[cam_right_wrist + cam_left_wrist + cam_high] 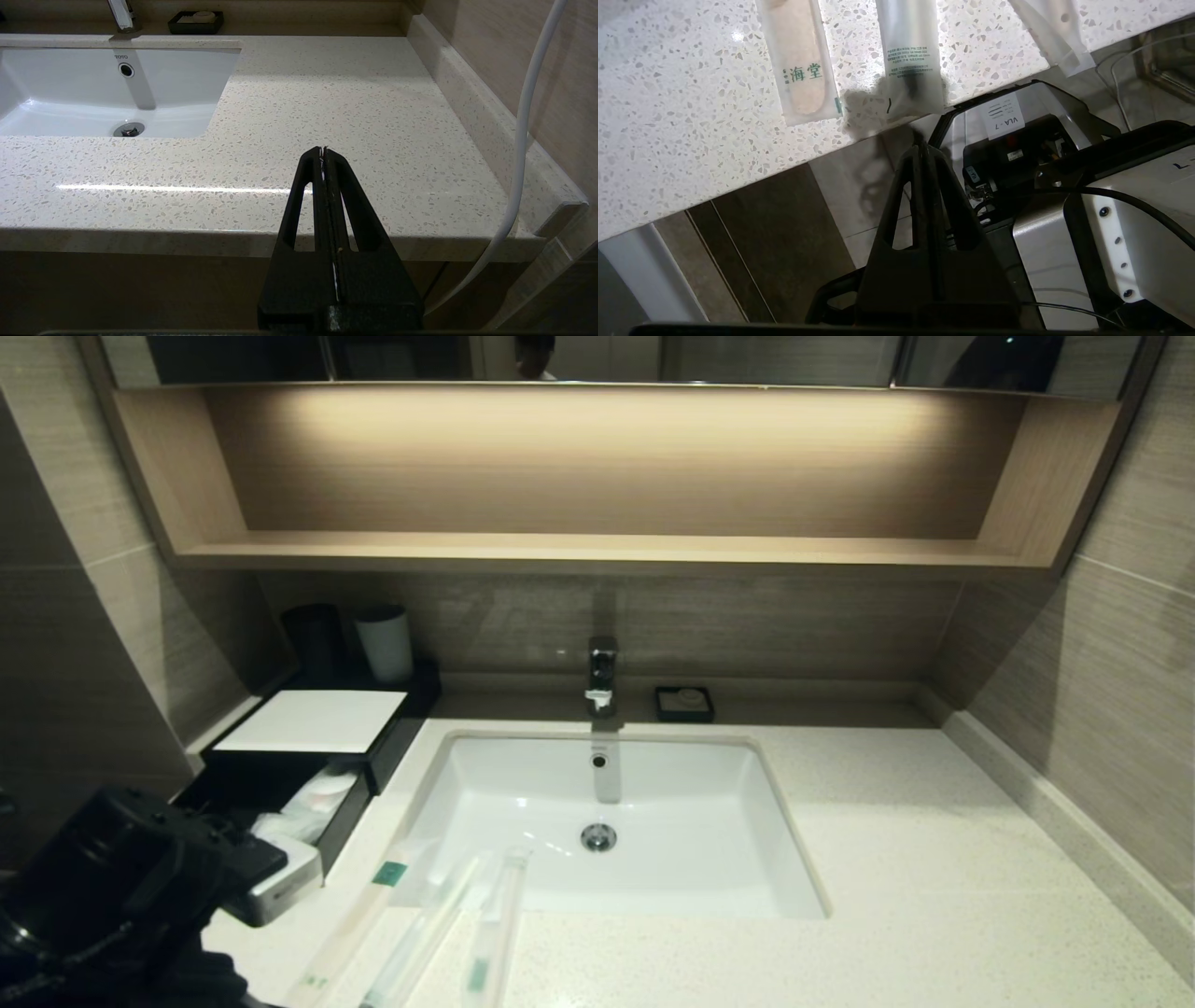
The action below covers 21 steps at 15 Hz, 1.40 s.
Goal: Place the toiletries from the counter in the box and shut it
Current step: Pick up the bathroom toiletry
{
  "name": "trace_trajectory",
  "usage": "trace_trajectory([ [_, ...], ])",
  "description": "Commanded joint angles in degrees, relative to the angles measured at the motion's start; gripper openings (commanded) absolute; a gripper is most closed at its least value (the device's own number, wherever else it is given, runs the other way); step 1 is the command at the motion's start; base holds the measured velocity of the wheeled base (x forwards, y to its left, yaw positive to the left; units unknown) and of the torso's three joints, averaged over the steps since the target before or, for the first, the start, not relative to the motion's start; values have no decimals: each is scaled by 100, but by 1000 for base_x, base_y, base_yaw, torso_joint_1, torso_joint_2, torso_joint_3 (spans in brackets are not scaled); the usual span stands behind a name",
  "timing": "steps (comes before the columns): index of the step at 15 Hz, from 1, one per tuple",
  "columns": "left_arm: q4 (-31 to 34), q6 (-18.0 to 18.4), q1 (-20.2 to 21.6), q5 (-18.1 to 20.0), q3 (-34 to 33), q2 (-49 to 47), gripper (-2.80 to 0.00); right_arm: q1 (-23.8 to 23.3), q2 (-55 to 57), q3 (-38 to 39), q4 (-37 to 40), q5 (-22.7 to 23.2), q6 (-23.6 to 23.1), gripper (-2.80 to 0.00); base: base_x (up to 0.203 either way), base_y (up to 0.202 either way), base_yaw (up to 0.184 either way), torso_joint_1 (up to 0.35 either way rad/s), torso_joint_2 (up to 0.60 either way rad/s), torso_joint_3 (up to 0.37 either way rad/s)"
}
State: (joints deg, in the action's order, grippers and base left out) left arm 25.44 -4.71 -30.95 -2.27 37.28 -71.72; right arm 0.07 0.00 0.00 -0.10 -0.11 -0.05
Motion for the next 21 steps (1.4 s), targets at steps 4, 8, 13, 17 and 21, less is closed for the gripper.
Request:
trace_trajectory([
  [4,22,-15,-79,193,-45,-3,-280,1,0,9,-8,2,-4,-280,0,0,0,0,0,0],
  [8,13,-39,-96,209,32,-359,0,1,-8,9,1,2,-4,-280,0,0,0,0,0,0],
  [13,14,-39,-104,288,25,-440,0,1,0,9,1,2,-4,-280,0,0,0,0,0,0],
  [17,18,-44,-378,291,-15,-416,0,1,0,9,-8,2,-4,-280,0,0,0,0,0,0],
  [21,40,-197,-614,288,43,-352,0,1,0,0,-8,2,-4,-280,0,0,0,0,0,0],
])
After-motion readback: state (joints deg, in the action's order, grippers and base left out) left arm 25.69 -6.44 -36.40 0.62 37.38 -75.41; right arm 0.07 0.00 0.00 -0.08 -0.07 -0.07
